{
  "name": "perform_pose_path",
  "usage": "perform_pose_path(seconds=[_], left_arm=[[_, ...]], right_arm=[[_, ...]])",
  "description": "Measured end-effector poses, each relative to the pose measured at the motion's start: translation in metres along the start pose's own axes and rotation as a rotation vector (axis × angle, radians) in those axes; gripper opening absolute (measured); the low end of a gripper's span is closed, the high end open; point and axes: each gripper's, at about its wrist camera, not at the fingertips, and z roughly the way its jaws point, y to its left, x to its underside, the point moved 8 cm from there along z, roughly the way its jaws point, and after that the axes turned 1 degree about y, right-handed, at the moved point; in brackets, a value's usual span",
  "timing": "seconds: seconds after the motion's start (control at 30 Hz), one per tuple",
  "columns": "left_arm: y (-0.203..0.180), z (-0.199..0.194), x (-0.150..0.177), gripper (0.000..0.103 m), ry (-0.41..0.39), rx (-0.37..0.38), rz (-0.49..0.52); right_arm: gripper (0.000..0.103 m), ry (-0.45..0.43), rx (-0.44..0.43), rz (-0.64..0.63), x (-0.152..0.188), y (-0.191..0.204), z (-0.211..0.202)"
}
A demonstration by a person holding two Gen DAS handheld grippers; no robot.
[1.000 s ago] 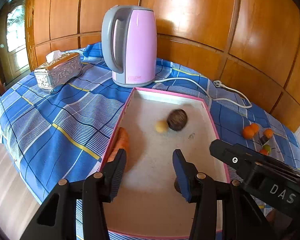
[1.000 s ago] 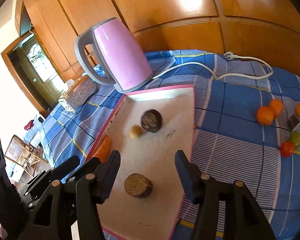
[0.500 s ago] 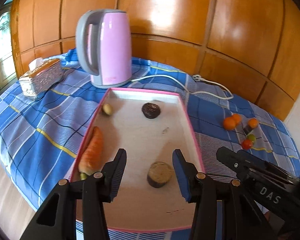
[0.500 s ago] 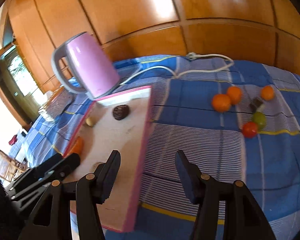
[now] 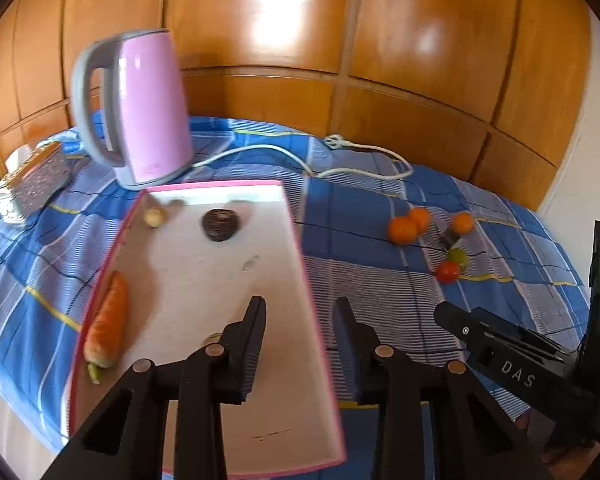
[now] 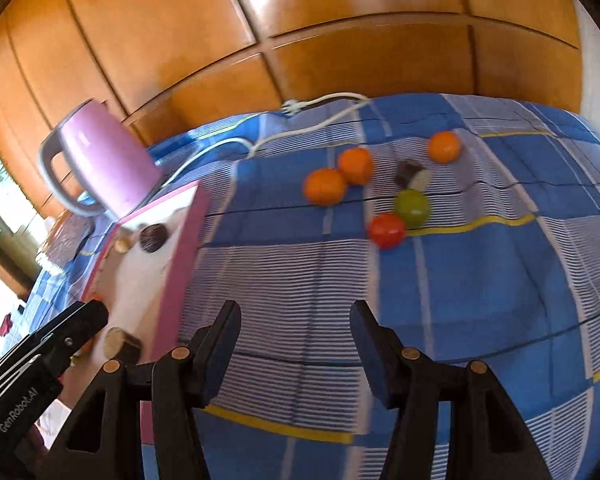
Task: Organize fruits
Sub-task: 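Withdraw both tools from the tray back toward the remaining fruits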
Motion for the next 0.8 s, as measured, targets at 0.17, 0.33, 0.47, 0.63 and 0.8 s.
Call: perform_pose_path(seconds=[0.17,0.33,0.47,0.63,0.8], left_arm=[[-0.018,0.012,-0.001,0.034,0.026,0.028,0.021],[-0.033,0.025,-0.002,0.034,0.053,0.035,0.048],[-0.042,0.036,-0.006,0.034,0.063,0.044,0.053],[-0.053,0.05,-0.01,0.032,0.084,0.056,0.057],[-0.058,0.062,-0.012,0.032,0.104,0.06,0.055]], right_arm=[[0.058,-0.011,0.041,0.047,-0.005,-0.03,-0.002],[0.058,-0.015,0.063,0.076,-0.01,-0.05,0.0],[0.058,-0.009,0.065,0.07,-0.013,-0.054,0.006],[0.057,-0.005,0.063,0.066,-0.022,-0.057,0.017],[0.057,0.004,0.064,0.069,-0.033,-0.06,0.035]])
